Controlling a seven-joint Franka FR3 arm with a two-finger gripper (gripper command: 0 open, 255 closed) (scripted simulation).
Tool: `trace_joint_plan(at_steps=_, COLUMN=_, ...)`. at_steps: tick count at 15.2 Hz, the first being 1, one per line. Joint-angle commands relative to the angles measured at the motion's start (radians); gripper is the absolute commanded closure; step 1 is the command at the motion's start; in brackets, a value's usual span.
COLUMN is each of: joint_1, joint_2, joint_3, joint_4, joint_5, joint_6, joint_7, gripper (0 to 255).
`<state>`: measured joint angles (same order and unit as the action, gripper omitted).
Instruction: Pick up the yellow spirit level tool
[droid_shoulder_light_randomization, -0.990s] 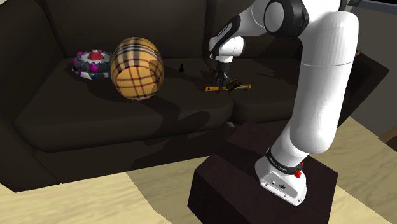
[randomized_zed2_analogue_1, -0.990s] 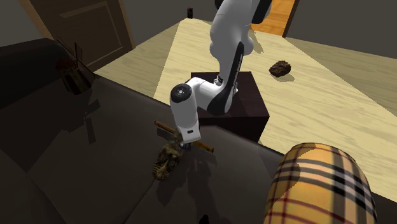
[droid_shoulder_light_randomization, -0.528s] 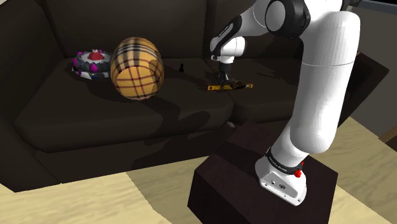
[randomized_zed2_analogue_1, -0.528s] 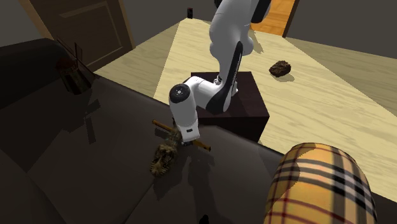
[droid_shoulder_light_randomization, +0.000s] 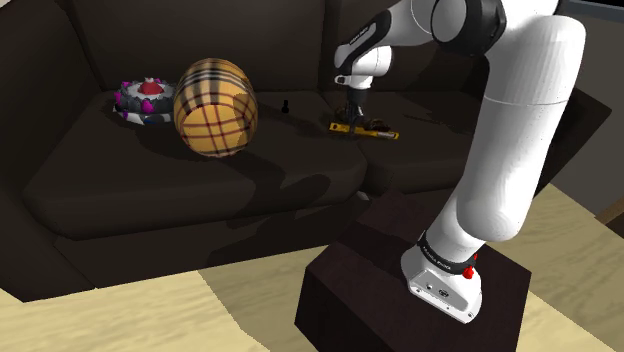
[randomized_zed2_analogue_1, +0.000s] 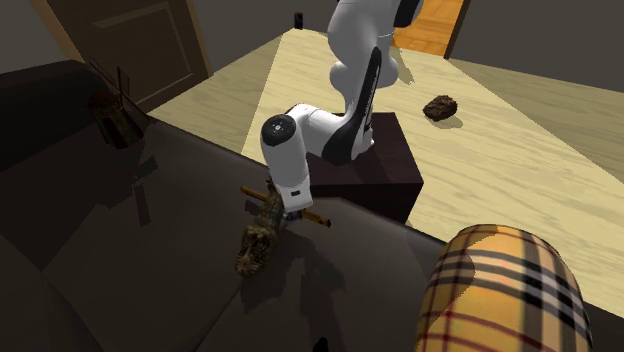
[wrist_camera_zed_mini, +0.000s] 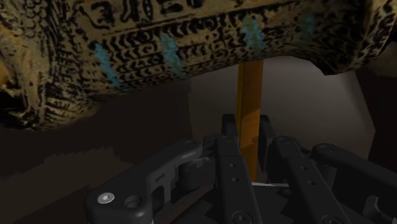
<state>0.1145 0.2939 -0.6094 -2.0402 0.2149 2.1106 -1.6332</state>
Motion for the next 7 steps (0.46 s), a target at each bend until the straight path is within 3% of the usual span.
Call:
trace_joint_plan(at_steps=1, joint_1=0.005, joint_2=-0.017, joint_3=-0.005, joint_4=0.008, joint_5=-0.013, joint_6=-0.022, joint_7=0.011, gripper=255)
trace_joint_plan(at_steps=7, joint_1=0.013, joint_2=-0.052, joint_3=-0.014, joint_4=0.028, joint_5=-0.039, joint_6=-0.068, joint_7=0.028, gripper=255)
